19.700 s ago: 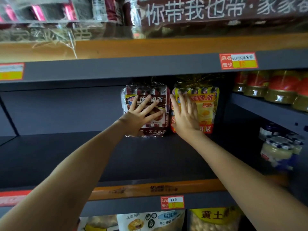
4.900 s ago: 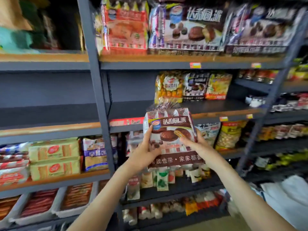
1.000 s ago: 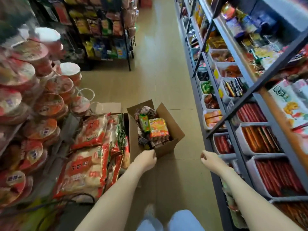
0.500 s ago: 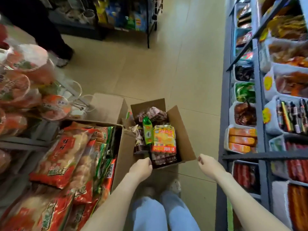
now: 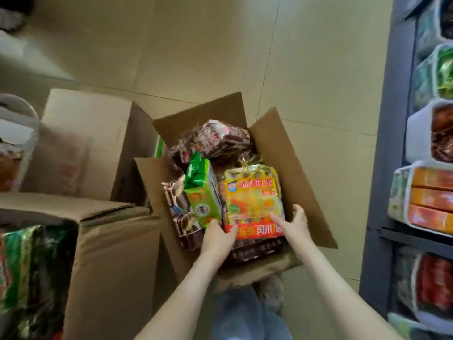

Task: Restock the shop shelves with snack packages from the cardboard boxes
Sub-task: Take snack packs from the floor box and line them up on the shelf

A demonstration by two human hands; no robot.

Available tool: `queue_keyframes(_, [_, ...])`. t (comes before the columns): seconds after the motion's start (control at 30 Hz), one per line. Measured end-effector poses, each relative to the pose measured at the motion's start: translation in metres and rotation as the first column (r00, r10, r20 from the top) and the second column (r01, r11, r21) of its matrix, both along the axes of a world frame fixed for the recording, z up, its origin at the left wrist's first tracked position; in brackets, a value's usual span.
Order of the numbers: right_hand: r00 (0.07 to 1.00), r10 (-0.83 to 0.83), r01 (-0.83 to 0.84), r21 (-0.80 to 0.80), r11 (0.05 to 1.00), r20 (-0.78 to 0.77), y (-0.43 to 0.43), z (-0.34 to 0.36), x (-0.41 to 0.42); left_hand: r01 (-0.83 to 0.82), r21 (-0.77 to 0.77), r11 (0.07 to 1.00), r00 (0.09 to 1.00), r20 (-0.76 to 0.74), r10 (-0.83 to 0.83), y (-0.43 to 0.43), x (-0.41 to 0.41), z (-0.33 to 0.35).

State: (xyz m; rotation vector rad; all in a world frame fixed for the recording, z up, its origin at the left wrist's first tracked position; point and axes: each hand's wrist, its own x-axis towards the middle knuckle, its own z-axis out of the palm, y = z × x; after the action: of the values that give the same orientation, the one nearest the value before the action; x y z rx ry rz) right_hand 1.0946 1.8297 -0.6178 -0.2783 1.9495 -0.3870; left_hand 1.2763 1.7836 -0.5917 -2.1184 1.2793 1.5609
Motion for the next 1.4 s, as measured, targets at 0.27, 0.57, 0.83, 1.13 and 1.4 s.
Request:
queue_keyframes(0.27, [0.999,0.035,-0.038,0.104,0.994,0.033,0.008,-0.065,0.006,-0.183,-0.096,0.978,0.961,0.191,0.198,0.022,-0.032,-0.036])
queue_keyframes(0.57, [0.988,-0.118,0.117,0.012,0.993,0.105,0.05,0.071,-0.003,0.038,0.145,0.989,0.993,0.107,-0.054,0.044,-0.021,0.063])
queue_keyframes(0.83, [0.939,-0.329,0.34,-0.127,0.932,0.097,0.127,0.227,-0.002,0.196,0.081,0.977,0.964,-0.2,-0.177,0.068,-0.026,0.207])
queue_keyframes(1.13, [0.857,-0.515,0.464,-0.459,0.757,0.018,0.295,0.38,0.042,0.479,-0.299,0.825,0.765,-0.318,-0.56,0.192,-0.014,0.378])
queue_keyframes(1.4, [0.741,-0.667,0.429,-0.712,0.555,-0.073,0.434,0.519,0.097,0.59,-0.631,0.503,0.384,-0.329,-0.863,0.312,0.006,0.497])
